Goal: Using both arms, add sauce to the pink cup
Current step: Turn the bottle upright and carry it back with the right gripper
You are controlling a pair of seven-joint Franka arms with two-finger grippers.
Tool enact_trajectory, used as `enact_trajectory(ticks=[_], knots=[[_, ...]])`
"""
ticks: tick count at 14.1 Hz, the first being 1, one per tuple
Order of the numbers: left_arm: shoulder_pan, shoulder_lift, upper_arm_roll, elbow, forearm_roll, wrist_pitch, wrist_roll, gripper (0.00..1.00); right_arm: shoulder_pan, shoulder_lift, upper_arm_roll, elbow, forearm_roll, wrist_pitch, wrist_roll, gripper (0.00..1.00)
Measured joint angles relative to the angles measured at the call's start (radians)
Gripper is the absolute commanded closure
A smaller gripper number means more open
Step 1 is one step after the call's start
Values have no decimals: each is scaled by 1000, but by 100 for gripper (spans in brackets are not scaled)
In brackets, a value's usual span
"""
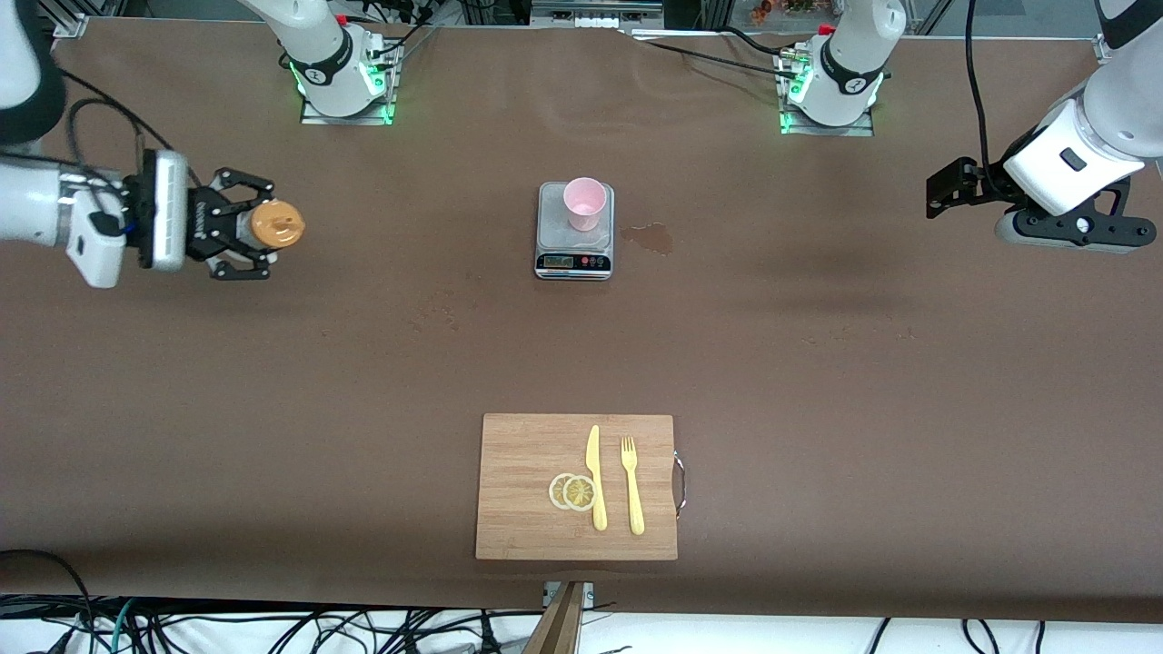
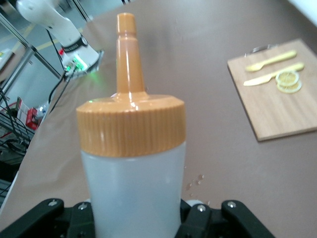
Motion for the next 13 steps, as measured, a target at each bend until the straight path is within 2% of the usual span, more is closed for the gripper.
enact_trajectory(ticks=[5,8,13], knots=[[0,0,0,0,0,0,0,0,-55,225,-81,-11,246,-78,-465,90],[0,1,0,0,0,0,0,0,-84,376,-91,-11,295,-108,-674,86],[0,1,0,1,0,0,0,0,-124,572,-93,-11,354,-171,-923,84]])
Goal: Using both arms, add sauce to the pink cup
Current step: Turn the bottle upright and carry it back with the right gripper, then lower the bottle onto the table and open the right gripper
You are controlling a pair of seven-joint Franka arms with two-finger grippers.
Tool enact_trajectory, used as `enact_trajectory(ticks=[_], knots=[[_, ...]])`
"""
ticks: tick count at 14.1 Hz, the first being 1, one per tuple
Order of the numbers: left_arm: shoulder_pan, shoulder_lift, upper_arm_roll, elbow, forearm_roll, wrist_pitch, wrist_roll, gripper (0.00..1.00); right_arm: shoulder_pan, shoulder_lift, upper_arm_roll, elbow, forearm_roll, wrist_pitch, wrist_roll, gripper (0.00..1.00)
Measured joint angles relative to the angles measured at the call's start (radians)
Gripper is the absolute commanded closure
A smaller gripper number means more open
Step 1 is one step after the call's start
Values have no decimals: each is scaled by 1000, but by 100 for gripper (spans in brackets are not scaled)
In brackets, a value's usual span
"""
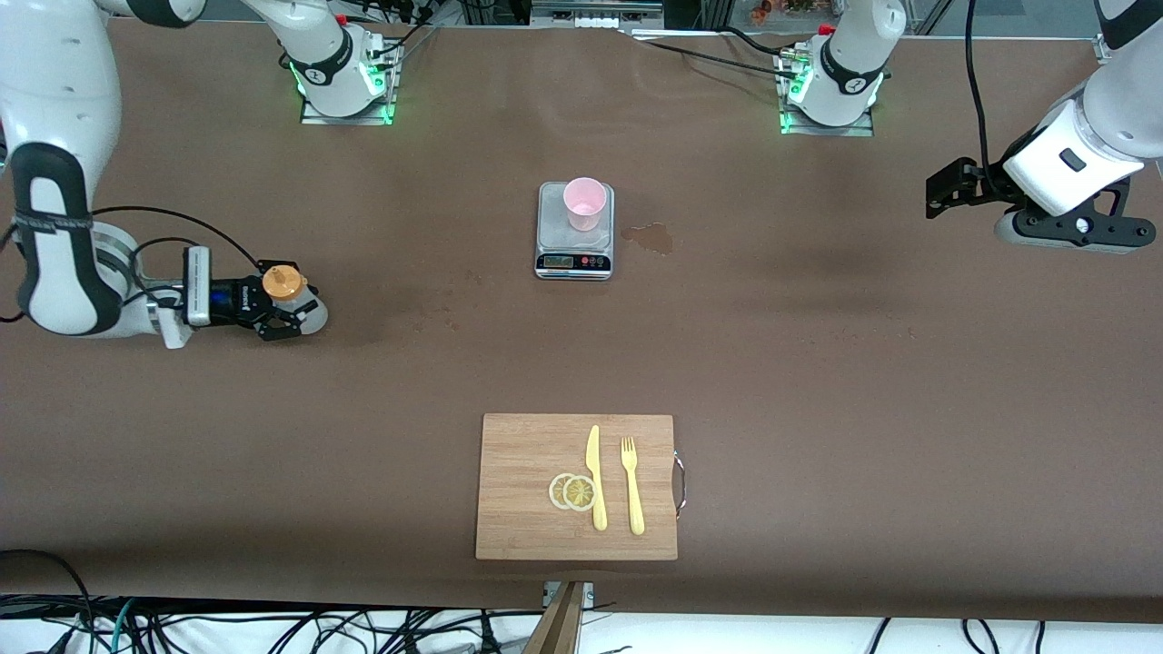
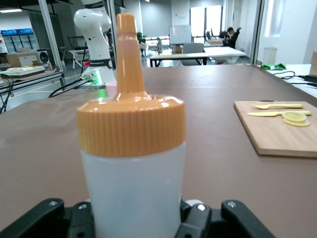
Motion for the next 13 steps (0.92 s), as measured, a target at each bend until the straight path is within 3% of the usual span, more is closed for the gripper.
enact_trajectory(ticks=[4,8,9,10,13], knots=[[0,0,0,0,0,0,0,0,4,118,5,1,96,-59,-74,82],[0,0,0,0,0,0,0,0,21,134,24,3,158,-79,-73,66],[0,0,0,0,0,0,0,0,25,136,36,3,170,-79,-72,48],[0,0,0,0,0,0,0,0,27,139,49,3,182,-78,-72,0],[0,0,0,0,0,0,0,0,34,147,61,4,202,-78,-68,0]])
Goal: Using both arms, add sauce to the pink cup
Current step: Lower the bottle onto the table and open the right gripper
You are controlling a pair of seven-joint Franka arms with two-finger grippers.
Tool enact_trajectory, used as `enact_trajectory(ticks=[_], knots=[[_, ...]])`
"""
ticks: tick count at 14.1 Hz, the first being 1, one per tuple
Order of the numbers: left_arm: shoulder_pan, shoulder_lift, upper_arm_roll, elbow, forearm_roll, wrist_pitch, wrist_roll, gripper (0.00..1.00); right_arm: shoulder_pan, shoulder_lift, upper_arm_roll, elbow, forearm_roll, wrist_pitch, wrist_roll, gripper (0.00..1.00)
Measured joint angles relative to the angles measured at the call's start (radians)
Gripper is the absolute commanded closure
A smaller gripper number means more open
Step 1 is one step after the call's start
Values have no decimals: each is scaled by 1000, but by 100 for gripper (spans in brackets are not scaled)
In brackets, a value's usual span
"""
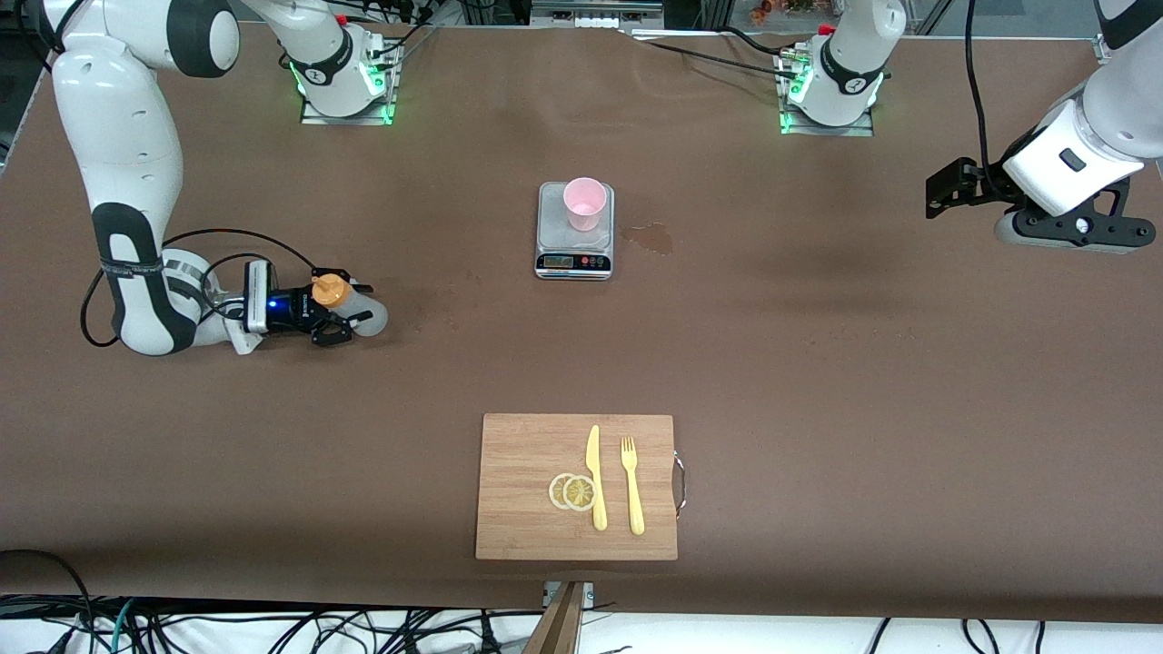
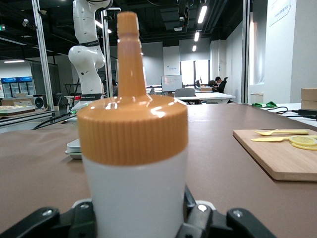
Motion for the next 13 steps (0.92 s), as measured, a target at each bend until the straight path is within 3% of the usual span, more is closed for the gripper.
enact_trajectory(ticks=[4,7,10,13], knots=[[0,0,0,3,0,0,0,0,-4,-2,-7,21,1,-1,20,0],[0,0,0,4,0,0,0,0,-7,-7,-51,47,-14,-5,32,0],[0,0,0,4,0,0,0,0,-14,-40,-128,69,-112,-15,35,0],[0,0,0,5,0,0,0,0,-29,-131,-199,98,-264,-6,110,0]])
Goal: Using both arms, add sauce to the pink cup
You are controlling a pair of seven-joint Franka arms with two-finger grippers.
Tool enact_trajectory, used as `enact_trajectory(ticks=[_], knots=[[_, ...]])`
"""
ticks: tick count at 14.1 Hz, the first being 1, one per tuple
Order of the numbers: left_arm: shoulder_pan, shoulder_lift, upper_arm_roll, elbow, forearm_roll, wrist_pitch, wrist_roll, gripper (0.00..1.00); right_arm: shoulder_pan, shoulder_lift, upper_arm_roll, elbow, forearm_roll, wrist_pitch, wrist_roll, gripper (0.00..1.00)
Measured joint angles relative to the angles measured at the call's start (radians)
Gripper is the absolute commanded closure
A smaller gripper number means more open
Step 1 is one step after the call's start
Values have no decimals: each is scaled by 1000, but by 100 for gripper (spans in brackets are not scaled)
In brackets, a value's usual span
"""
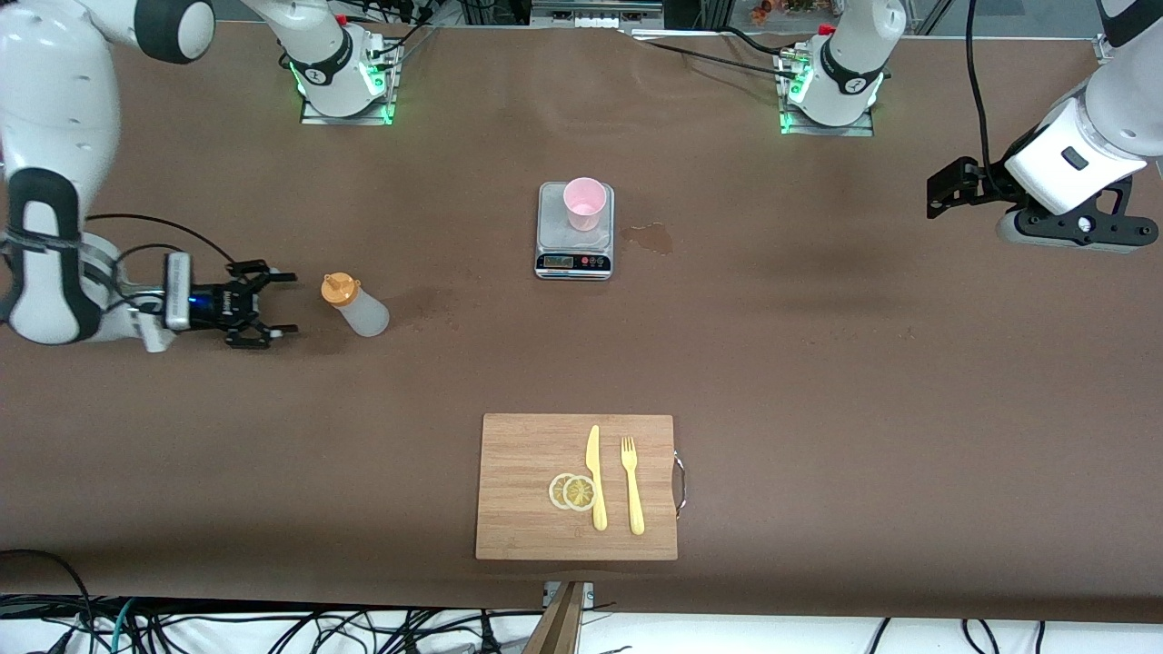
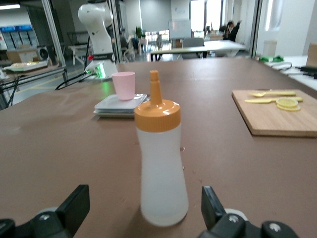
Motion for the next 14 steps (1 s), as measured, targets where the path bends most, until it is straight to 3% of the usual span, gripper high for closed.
enact_trajectory(ticks=[6,10,14], knots=[[0,0,0,1,0,0,0,0,-1,-333,-4,8,-312,135,485,0],[0,1,-1,1,0,0,0,0,7,-498,84,10,-532,172,926,0],[0,1,0,1,0,0,0,0,13,-674,215,34,-771,197,1356,0]])
